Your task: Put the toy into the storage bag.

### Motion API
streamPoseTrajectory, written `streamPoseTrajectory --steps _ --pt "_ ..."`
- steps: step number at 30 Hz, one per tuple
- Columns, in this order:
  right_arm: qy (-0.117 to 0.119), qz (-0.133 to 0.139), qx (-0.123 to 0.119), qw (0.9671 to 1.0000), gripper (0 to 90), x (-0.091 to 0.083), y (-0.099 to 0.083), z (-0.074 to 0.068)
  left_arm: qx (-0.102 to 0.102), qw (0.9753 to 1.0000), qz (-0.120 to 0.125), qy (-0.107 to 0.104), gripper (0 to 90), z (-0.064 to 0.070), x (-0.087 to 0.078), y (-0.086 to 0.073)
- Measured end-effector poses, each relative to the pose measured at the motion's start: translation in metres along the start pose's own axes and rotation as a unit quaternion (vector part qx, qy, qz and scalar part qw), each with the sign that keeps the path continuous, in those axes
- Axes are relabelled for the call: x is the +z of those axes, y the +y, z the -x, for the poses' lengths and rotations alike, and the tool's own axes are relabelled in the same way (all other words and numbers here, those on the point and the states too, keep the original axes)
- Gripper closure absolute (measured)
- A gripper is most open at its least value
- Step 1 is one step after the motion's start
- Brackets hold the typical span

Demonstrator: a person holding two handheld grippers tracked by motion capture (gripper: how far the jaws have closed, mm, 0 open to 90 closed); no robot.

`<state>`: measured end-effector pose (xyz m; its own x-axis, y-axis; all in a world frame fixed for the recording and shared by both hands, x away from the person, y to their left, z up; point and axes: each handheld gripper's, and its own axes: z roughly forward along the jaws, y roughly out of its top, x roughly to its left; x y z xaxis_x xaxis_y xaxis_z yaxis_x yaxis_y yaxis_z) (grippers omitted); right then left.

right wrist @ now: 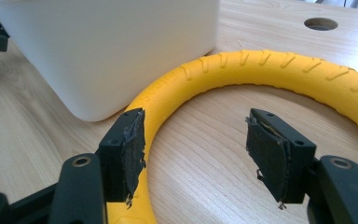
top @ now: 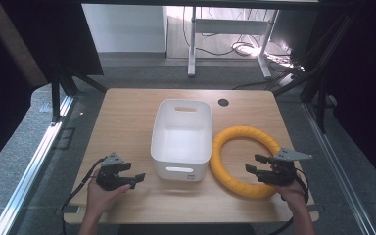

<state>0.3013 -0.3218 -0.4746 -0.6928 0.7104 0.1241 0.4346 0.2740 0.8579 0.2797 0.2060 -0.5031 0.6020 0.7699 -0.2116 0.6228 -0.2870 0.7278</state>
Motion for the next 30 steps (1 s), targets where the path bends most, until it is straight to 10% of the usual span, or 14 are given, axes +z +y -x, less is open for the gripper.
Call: streamPoseTrajectory --steps 19,28,30 --pt "0.017 -0.059 -0.043 0.9972 31.7 0.011 0.012 -0.022 0.0 0.9999 -0.013 -0.009 24.9 0.007 0.003 0.002" --pt "0.053 -0.137 -0.081 0.9858 35.7 0.012 0.039 -0.029 -0.001 0.9995 -0.029 -0.013 23.5 0.006 0.0 0.002" --pt "0.059 -0.176 -0.09 0.9784 37.2 0.016 0.043 -0.032 -0.006 0.9995 -0.028 -0.015 23.5 0.007 -0.001 0.002"
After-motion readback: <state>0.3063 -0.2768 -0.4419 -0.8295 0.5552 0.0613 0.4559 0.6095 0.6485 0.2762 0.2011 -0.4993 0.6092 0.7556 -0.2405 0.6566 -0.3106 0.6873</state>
